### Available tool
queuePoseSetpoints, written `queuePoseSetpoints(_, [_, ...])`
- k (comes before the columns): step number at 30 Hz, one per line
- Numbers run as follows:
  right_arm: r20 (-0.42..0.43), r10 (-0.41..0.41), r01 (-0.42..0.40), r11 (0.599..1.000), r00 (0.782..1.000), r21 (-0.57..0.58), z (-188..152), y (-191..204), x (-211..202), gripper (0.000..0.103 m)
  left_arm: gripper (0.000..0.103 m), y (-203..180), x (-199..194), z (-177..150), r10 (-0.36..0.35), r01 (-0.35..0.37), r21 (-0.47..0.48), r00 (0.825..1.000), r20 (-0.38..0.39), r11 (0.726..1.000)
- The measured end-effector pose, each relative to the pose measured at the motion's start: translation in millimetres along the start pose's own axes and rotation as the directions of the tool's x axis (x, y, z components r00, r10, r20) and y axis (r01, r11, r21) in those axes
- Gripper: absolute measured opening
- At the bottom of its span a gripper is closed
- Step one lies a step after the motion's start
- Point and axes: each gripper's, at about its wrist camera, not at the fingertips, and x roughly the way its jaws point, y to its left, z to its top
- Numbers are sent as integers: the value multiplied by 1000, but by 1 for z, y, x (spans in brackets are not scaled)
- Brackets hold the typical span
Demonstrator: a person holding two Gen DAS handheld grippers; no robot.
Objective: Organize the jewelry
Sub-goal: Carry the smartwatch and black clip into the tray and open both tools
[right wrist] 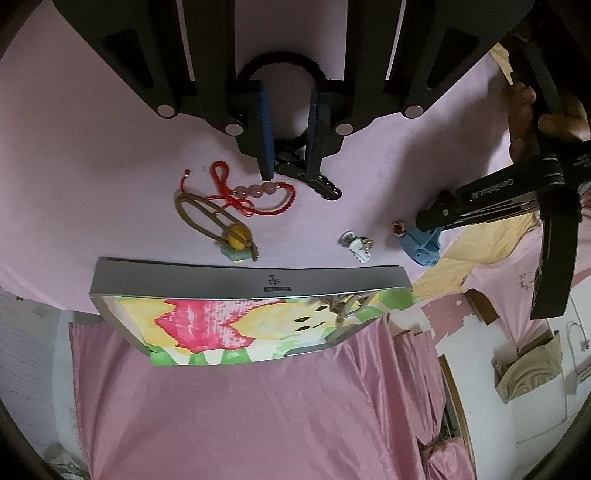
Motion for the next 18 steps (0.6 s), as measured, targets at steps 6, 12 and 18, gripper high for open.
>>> queuePoseSetpoints(6, [18,54,-54,999,998,4,-3,2,-2,15,10,1,-9,-5,-27,28,-38,999,29,999])
queuePoseSetpoints(12, [74,84,-85,996,994,2,0,1,-11,15,9,-5,-28,-5,-49,54,-42,993,107,998])
queuePoseSetpoints(18, [135,78,-79,997,988,7,11,-11,-22,15,9,-16,-34,8,-67,73,-31,985,157,997])
